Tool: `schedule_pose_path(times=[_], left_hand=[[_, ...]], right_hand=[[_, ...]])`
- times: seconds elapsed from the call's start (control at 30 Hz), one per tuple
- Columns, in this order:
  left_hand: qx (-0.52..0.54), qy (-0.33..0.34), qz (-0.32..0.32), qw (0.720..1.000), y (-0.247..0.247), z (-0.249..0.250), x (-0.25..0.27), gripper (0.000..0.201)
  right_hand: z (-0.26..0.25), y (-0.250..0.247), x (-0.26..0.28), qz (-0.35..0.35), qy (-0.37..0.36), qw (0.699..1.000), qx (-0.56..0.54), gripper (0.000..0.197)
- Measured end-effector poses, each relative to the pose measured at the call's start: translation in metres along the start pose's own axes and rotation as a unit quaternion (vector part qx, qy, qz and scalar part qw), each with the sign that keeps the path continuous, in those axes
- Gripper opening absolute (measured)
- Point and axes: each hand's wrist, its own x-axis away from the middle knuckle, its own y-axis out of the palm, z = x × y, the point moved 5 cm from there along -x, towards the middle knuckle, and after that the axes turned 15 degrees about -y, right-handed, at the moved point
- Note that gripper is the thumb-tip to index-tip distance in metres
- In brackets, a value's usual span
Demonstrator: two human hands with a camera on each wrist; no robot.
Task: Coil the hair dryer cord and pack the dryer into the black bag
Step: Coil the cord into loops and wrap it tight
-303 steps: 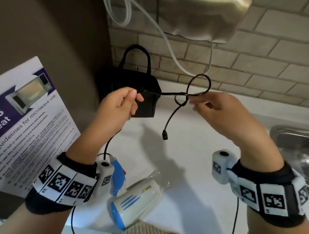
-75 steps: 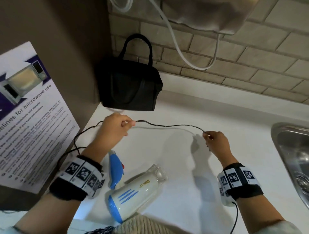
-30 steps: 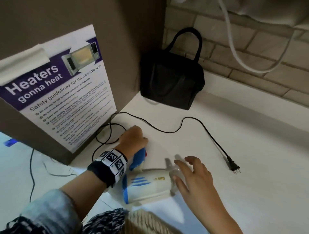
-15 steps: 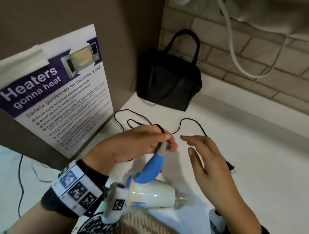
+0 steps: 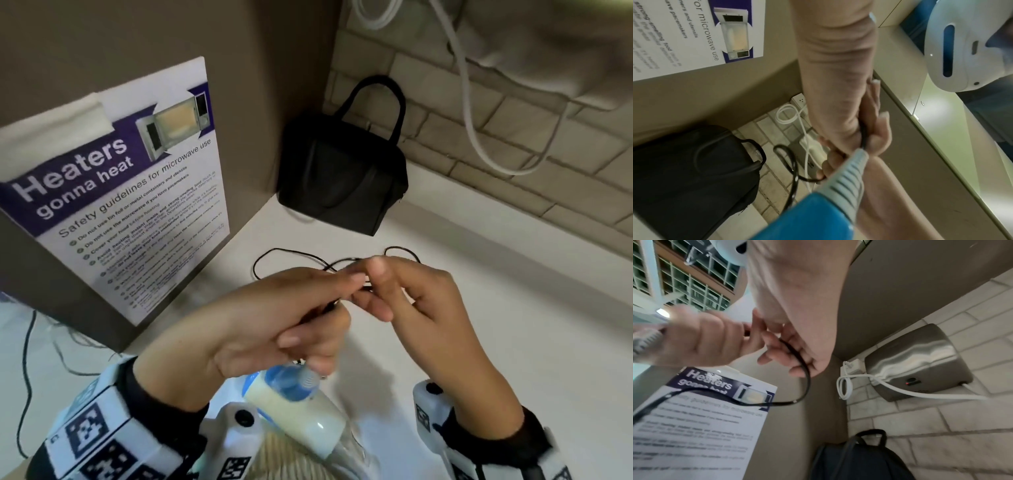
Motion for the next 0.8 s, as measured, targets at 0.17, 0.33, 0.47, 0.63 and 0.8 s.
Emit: schedule_pose_path(times=[0.17,0.33,0.47,0.63,0.8], left_hand=[[-0.018,0.010,-0.061,0.998,-0.007,0.001,0.003,0.044],[0.043,0.087,-0.046,0.994,-0.010,0.013,0.001,0.030],[0.133,0.026,-0.178,0.975,-0.002,0.015,-0.011,0.039],[0.151,0.060,-0.167,0.972,0.001,0.026,-0.026,0.044],[0.103,0.155,-0.012,0.983,-0.019,0.040,-0.037,0.047]], right_hand=[[0.033,-0.013,0.016,0.068,0.101,0.992,-0.038,0.040],[0.042,-0.011,0.022,0.128,0.127,0.981,-0.067,0.050],[0.046,0.003,0.022,0.114,0.127,0.982,-0.076,0.052],[0.050,0.016,0.026,0.073,0.132,0.987,-0.049,0.032],[0.050,0.024,0.038,0.030,0.136,0.990,-0.025,0.019]])
